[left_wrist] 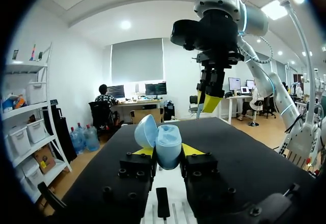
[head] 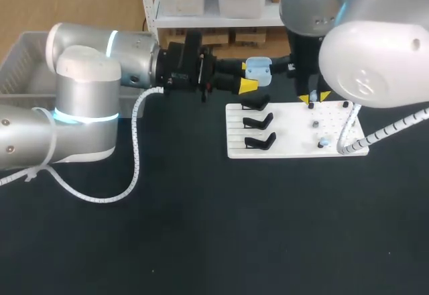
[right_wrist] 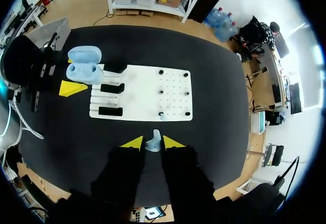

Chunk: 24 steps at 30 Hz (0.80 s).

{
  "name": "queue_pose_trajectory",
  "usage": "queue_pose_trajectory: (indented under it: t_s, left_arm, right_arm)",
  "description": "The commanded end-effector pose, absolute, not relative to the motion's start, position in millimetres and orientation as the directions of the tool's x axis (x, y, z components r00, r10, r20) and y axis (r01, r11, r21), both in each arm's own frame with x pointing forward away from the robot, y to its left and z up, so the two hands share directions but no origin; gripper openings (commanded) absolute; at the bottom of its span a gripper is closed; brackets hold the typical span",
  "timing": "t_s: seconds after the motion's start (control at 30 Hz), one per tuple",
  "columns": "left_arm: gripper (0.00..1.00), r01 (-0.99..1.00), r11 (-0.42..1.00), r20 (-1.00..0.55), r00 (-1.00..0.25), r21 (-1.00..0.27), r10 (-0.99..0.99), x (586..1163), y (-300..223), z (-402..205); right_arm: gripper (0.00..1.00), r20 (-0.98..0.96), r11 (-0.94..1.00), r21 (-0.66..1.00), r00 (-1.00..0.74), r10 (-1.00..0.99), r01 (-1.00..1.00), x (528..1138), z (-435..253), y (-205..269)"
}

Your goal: Pick up each earbud case from the left stands, insert the matching earbuds, close the lid, and place the case in the box.

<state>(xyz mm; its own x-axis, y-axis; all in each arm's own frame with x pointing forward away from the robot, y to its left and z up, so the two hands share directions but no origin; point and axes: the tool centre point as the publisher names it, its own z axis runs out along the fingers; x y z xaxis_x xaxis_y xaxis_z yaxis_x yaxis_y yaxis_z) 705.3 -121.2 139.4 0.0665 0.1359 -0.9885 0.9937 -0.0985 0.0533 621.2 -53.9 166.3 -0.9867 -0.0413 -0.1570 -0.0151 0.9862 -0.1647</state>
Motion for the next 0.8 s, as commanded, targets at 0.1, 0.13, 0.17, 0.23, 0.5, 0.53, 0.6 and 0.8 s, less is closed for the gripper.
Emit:
queue_pose_trajectory:
  t_s: [0.1, 0.13, 0.17, 0.23, 0.5, 0.53, 0.6, 0.8]
  left_arm:
    - [0.0, 0.994, -0.093, -0.989, 0.069, 0.057, 0.133, 704, -121, 139]
    - [0.0, 0.994, -0.093, -0.989, 0.069, 0.057, 0.133, 704, -121, 139]
    - [0.0, 0.994, -0.093, -0.989, 0.069, 0.057, 0.133, 704, -121, 139]
    - [0.0, 0.994, -0.093, -0.989, 0.069, 0.057, 0.133, 704, -121, 139]
    - [0.0, 0.994, -0.093, -0.989, 0.069, 0.057, 0.133, 704, -121, 139]
    - [0.0, 0.994, -0.093, -0.989, 0.069, 0.057, 0.133, 704, -121, 139]
    - [0.0, 0.994, -0.093, -0.989, 0.069, 0.057, 0.133, 704, -121, 139]
    - [0.0, 0.994, -0.093, -0.989, 0.069, 0.057, 0.133, 704, -121, 139]
  right_arm:
    - [0.0, -0.189, 0.988, -0.152, -0.982, 0.01, 0.039, 628, 182, -33]
    - [0.0, -0.196, 0.988, -0.139, -0.98, 0.035, 0.063, 631, 187, -29]
    - [0.0, -0.201, 0.989, -0.122, -0.978, 0.055, 0.081, 635, 193, -23]
    - [0.0, -0.228, 0.987, -0.105, -0.969, 0.098, 0.124, 640, 201, -16]
    - [0.0, -0.217, 0.975, -0.037, -0.954, 0.207, 0.221, 653, 215, 4]
    - [0.0, -0.204, 0.972, -0.024, -0.953, 0.224, 0.233, 654, 216, 5]
    - [0.0, -0.175, 0.968, -0.018, -0.954, 0.243, 0.25, 655, 215, 6]
    - [0.0, -0.108, 0.96, 0.006, -0.954, 0.278, 0.279, 656, 208, 9]
